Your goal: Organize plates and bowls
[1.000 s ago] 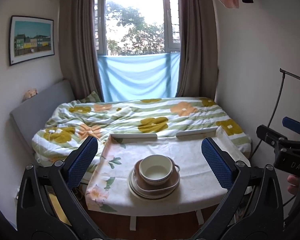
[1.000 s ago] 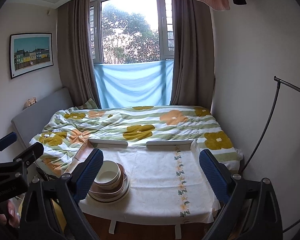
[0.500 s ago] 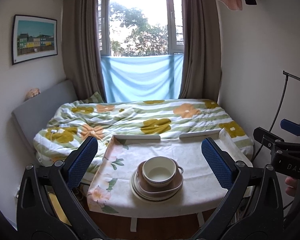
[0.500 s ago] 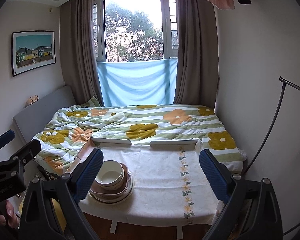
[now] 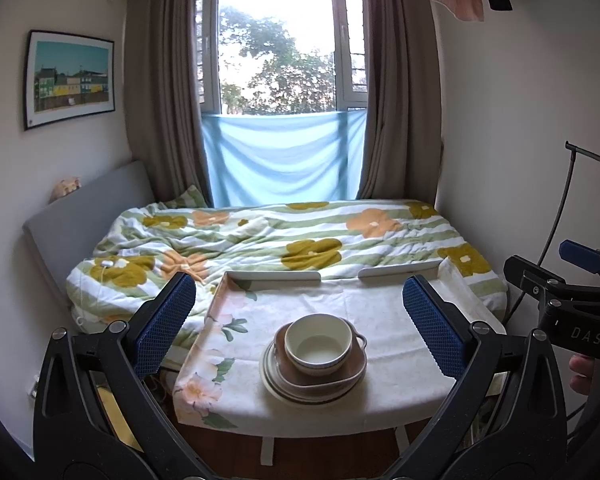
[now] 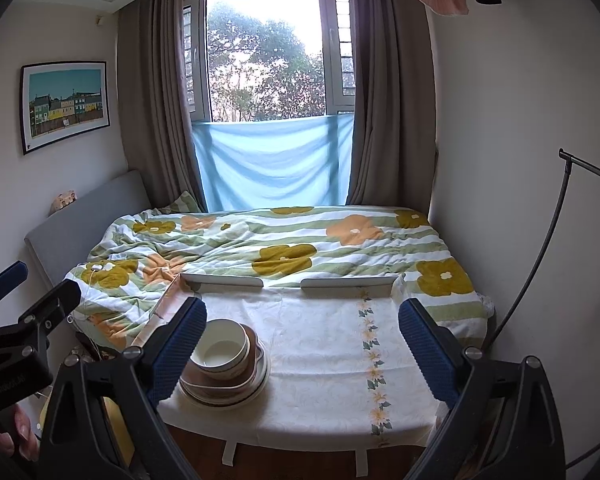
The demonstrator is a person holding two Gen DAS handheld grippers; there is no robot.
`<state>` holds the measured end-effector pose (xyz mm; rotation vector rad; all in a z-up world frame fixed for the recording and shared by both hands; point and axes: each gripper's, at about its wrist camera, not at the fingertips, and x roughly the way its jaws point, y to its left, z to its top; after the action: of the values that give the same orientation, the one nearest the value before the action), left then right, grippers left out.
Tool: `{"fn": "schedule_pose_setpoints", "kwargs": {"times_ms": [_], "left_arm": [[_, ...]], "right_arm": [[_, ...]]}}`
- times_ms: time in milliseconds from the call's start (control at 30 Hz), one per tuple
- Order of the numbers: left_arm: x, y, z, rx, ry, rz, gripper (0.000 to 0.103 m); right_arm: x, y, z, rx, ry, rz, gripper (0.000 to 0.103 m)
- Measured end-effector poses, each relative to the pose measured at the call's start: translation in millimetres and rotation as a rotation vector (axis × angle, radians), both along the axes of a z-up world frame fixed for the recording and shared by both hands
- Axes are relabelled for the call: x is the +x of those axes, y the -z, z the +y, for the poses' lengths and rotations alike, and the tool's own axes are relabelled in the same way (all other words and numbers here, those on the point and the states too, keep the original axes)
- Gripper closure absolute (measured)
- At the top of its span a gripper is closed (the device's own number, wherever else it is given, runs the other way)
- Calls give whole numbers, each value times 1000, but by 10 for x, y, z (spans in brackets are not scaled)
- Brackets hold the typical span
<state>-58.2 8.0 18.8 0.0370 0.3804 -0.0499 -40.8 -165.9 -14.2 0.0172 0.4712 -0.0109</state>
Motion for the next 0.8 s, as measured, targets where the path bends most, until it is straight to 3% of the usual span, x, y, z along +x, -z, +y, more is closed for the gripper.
{"fn": "schedule_pose_setpoints", "kwargs": {"times_ms": [800], "left_arm": [[-1, -20, 44, 14, -33, -9, 0]], "right_arm": [[-26, 21, 63, 2, 4, 5, 7]]}}
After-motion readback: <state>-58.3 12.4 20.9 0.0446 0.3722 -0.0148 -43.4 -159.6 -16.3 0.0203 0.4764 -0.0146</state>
